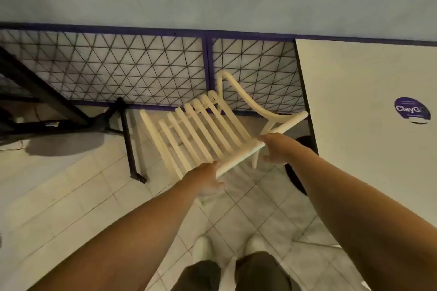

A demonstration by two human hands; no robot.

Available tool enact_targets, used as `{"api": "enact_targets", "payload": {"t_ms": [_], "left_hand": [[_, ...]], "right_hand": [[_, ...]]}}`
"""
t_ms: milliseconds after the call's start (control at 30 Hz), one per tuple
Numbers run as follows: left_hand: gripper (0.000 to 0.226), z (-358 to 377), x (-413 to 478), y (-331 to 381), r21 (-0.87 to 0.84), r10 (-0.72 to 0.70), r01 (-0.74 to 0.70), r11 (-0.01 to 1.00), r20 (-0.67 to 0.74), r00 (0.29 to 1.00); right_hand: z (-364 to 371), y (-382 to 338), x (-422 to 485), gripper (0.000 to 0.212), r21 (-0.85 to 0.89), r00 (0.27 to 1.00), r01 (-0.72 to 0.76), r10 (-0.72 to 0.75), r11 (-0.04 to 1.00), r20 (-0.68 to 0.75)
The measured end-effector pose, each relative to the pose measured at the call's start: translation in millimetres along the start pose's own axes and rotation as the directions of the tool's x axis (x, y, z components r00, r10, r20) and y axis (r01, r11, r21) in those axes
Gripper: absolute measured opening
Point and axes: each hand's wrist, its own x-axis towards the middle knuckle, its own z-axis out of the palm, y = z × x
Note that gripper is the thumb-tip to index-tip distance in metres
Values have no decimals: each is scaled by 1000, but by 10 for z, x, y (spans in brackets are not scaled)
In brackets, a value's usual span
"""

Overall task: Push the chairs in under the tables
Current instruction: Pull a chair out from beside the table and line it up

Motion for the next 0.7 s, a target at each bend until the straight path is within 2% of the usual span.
{"api": "enact_targets", "payload": {"t_ms": [200, 400, 567, 700], "left_hand": [[72, 149, 299, 55, -69, -139, 140, 988, 11, 990], [67, 246, 479, 176, -96, -257, 250, 963, -71, 964], [79, 287, 515, 195, -44, -299, 296, 954, -88, 950], [79, 299, 530, 153, -50, -293, 289, 956, -114, 949]], "right_hand": [[34, 216, 546, 69, -180, 994, 105, -101, 978, 36], [-57, 483, 916, 47, -363, 967, 232, -175, 902, 185], [-189, 590, 1124, 47, -413, 937, 291, -169, 863, 307], [-181, 632, 1122, 53, -418, 933, 325, -215, 848, 289]]}}
